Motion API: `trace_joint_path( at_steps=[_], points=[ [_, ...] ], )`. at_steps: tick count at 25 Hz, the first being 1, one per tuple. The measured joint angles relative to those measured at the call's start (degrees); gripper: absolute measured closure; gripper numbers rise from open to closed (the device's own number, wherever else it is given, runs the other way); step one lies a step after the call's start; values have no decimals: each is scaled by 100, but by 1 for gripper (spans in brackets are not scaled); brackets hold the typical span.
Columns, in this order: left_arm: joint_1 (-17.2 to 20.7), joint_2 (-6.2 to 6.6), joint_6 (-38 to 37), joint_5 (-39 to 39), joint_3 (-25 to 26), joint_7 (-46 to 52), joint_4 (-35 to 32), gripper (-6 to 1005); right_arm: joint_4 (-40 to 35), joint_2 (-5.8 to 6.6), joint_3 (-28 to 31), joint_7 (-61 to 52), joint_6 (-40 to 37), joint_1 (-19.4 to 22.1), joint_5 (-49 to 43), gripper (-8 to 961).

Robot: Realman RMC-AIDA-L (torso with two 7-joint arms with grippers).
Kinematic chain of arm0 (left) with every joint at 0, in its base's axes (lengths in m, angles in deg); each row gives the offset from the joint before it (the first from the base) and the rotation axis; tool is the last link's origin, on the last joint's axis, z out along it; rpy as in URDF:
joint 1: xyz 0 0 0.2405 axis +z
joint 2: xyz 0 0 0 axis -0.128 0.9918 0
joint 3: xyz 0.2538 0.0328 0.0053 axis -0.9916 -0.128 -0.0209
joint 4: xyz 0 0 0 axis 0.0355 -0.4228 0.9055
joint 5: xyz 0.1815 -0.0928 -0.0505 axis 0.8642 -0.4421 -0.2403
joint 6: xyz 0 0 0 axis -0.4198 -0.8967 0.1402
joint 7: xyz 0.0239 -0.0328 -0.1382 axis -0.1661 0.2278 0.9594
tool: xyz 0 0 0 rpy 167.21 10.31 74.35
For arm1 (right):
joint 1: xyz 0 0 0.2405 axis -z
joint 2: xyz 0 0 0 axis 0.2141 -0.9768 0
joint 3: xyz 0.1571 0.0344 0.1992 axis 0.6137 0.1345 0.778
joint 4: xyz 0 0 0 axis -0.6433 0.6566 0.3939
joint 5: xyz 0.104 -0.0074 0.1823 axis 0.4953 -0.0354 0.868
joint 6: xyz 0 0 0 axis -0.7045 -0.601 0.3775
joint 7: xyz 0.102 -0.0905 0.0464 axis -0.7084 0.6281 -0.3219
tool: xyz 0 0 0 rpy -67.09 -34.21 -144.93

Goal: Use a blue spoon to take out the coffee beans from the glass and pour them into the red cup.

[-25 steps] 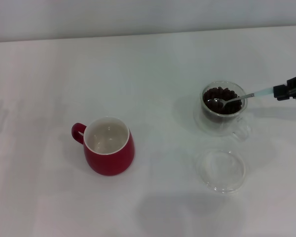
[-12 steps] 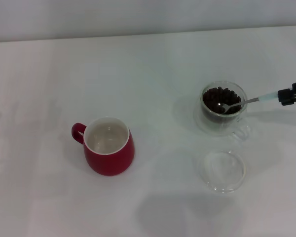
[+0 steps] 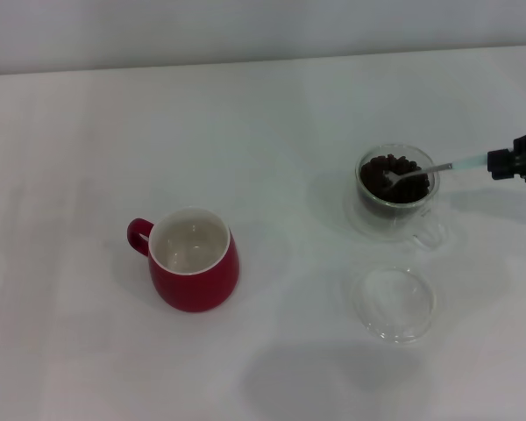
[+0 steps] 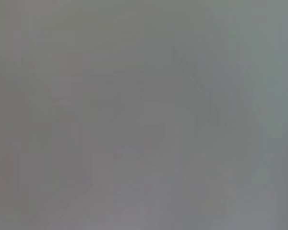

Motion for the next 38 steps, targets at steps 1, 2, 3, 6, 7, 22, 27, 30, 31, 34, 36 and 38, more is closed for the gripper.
trace_joint_path(
  at_steps=[1,2,3,6,7,22,27,30,31,34,36,38],
  points=[
    [8,0,-1,1,-1,9,7,108,-42,4,-3,-34,22,39,72,823],
    [12,0,-3,2,-1,10,19,107,-82,10,-8,-48,43,68,123,823],
    [14,0,-4,2,-2,10,37,107,-122,19,-10,-62,66,100,162,823],
    [15,0,-4,2,-3,13,52,107,-225,47,-4,-73,111,155,187,824],
    [15,0,-6,2,-3,16,52,107,-252,52,-3,-80,132,168,192,824],
    [27,-7,-66,9,-10,18,53,108,-722,249,8,-155,368,591,735,832],
    [33,-8,-66,5,-11,18,52,108,-761,258,9,-157,468,655,839,868],
    [33,-9,-66,7,-12,18,52,108,-762,242,9,-159,521,664,882,932],
    [33,-9,-66,7,-12,18,52,108,-763,238,7,-158,531,659,884,954],
    [33,-9,-66,2,-12,18,52,108,-764,230,2,-132,530,645,939,954],
    [36,-9,-65,-2,-12,18,53,108,-751,224,-13,-109,503,643,1057,954],
    [40,-9,-59,-3,-2,18,52,108,-732,228,-19,-98,488,643,1122,954]
  ],
)
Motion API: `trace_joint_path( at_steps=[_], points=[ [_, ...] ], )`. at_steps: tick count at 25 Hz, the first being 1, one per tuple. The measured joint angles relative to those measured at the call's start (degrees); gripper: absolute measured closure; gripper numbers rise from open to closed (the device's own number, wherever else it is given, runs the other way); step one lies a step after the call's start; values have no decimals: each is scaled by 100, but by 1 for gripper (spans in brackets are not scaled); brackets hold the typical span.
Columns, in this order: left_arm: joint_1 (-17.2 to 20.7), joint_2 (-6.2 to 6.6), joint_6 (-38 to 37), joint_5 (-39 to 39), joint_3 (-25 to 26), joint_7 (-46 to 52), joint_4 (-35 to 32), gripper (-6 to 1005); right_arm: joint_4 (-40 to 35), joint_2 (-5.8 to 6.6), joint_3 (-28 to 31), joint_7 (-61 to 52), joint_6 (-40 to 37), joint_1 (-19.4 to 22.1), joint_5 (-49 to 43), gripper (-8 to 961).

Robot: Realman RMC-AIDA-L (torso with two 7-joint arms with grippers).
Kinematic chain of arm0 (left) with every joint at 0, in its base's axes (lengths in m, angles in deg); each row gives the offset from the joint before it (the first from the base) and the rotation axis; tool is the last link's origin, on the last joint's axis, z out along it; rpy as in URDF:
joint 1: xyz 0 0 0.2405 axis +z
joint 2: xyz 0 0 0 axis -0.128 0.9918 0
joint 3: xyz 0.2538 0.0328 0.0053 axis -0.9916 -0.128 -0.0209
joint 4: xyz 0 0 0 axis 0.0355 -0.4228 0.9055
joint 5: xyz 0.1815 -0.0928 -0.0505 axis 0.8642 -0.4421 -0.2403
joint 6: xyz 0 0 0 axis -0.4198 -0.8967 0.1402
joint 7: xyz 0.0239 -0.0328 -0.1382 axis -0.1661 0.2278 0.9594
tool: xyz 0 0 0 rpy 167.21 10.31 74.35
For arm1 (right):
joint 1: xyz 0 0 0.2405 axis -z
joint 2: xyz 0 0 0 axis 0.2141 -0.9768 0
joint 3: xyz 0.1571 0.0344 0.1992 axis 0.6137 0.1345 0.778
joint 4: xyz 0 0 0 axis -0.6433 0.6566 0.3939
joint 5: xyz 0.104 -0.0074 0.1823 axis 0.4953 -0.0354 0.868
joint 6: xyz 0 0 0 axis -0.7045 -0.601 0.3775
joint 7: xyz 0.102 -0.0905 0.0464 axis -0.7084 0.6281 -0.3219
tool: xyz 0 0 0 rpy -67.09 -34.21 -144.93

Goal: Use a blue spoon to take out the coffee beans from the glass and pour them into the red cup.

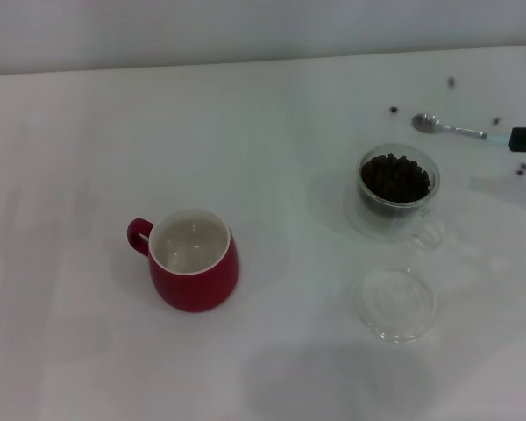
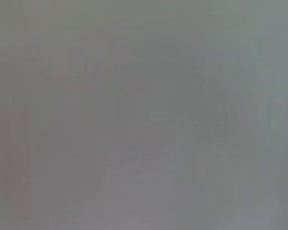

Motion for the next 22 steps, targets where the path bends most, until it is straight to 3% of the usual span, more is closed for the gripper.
trace_joint_path(
  at_steps=[22],
  points=[
    [2,9,38,-31,35,-9,0,107,30,63,-2,10,-27,-10,204,954]
  ],
)
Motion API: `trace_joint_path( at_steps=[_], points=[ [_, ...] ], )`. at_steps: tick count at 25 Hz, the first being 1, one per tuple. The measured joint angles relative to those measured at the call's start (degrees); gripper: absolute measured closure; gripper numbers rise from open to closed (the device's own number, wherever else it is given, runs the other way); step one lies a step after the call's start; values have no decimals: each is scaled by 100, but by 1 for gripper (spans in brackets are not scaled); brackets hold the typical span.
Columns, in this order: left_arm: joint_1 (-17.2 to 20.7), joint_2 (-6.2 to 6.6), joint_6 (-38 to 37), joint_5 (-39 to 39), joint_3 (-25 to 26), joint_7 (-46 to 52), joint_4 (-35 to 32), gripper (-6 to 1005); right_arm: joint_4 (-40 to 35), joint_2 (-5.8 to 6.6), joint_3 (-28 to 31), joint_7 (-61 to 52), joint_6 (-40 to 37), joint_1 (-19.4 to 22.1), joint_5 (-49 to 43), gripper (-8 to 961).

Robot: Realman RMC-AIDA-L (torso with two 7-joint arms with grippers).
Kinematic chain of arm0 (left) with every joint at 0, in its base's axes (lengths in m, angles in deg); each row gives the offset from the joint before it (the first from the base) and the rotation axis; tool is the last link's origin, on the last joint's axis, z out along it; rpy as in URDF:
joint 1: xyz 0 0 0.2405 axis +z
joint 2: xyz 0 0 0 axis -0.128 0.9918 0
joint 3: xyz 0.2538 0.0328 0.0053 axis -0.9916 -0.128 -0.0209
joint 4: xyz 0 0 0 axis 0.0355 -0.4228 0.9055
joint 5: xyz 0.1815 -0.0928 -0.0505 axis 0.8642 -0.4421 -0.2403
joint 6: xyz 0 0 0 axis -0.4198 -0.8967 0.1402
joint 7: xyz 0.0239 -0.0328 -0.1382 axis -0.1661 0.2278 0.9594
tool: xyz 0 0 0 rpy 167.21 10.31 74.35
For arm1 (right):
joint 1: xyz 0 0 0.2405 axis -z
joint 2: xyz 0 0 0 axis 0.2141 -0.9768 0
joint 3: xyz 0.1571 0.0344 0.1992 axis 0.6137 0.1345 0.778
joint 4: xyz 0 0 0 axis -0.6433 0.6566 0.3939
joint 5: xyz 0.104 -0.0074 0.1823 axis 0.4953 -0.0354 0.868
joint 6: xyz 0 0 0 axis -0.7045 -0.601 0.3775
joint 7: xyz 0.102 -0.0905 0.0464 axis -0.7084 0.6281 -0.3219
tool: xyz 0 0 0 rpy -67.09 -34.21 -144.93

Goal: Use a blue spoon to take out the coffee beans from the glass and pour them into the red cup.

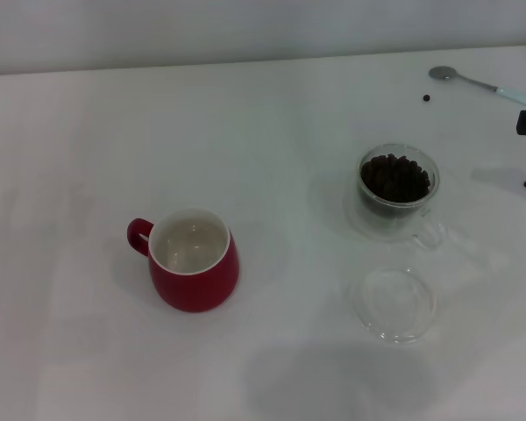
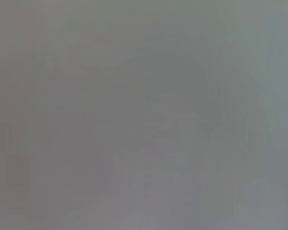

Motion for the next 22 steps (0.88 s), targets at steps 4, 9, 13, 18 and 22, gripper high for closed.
trace_joint_path(
  at_steps=[4,9,13,18,22],
  points=[
    [0,0,0,0,0,0,9,107,0,-2,14,0,-29,0,10,954],
    [0,0,0,-4,0,0,17,108,0,-5,15,0,-63,0,61,954],
    [0,0,0,-8,0,3,68,108,-2,-12,0,0,-75,0,92,954],
    [0,0,0,-9,0,6,74,108,-9,-23,1,0,-77,0,98,954],
    [0,0,0,-9,-1,7,80,108,-14,-27,9,0,-77,0,123,954]
  ],
)
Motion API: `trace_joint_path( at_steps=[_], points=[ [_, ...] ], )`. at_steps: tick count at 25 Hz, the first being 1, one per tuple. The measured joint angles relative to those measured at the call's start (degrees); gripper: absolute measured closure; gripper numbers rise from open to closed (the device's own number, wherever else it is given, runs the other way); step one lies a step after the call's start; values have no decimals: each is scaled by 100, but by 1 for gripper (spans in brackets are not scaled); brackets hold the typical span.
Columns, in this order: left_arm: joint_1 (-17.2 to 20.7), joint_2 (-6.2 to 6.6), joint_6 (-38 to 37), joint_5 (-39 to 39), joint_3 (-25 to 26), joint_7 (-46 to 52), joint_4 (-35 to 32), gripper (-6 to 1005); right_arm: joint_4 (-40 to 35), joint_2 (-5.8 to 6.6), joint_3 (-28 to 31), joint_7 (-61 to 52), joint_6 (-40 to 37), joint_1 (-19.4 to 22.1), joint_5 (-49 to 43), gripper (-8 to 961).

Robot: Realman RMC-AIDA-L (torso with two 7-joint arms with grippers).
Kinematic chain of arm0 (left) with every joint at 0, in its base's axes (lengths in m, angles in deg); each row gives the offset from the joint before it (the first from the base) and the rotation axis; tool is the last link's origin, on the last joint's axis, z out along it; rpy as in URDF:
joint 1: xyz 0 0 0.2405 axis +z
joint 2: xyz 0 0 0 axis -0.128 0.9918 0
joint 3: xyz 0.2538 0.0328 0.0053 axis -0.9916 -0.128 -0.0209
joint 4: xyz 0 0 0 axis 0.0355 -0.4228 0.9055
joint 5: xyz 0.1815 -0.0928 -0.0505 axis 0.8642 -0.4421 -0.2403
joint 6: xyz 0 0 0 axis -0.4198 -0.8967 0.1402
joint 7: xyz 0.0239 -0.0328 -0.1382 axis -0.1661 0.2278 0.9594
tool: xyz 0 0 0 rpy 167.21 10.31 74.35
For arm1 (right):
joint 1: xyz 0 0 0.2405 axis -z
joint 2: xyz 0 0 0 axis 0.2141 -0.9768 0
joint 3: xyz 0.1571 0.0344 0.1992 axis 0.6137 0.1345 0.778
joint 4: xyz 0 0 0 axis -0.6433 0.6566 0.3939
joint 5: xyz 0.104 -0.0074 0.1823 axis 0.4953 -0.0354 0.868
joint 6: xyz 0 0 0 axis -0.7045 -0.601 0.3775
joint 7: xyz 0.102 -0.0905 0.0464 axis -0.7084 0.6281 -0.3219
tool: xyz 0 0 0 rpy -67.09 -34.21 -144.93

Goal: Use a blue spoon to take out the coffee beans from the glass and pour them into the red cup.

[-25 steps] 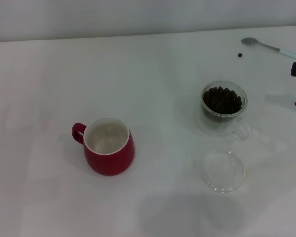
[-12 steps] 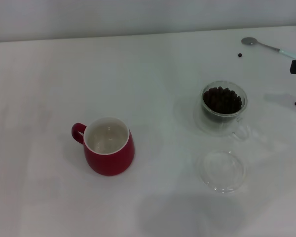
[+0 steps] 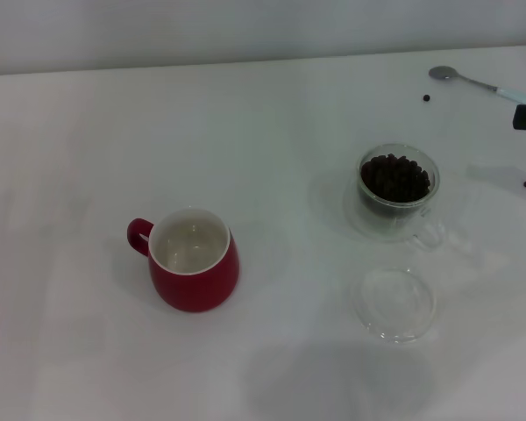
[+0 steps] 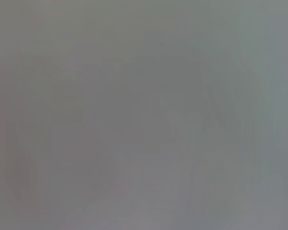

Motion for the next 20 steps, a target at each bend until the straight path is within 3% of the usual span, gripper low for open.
trace_joint_path(
  at_steps=[20],
  points=[
    [9,-12,142,16,-17,62,25,108,9,-7,8,64,-63,203,321,954]
  ],
)
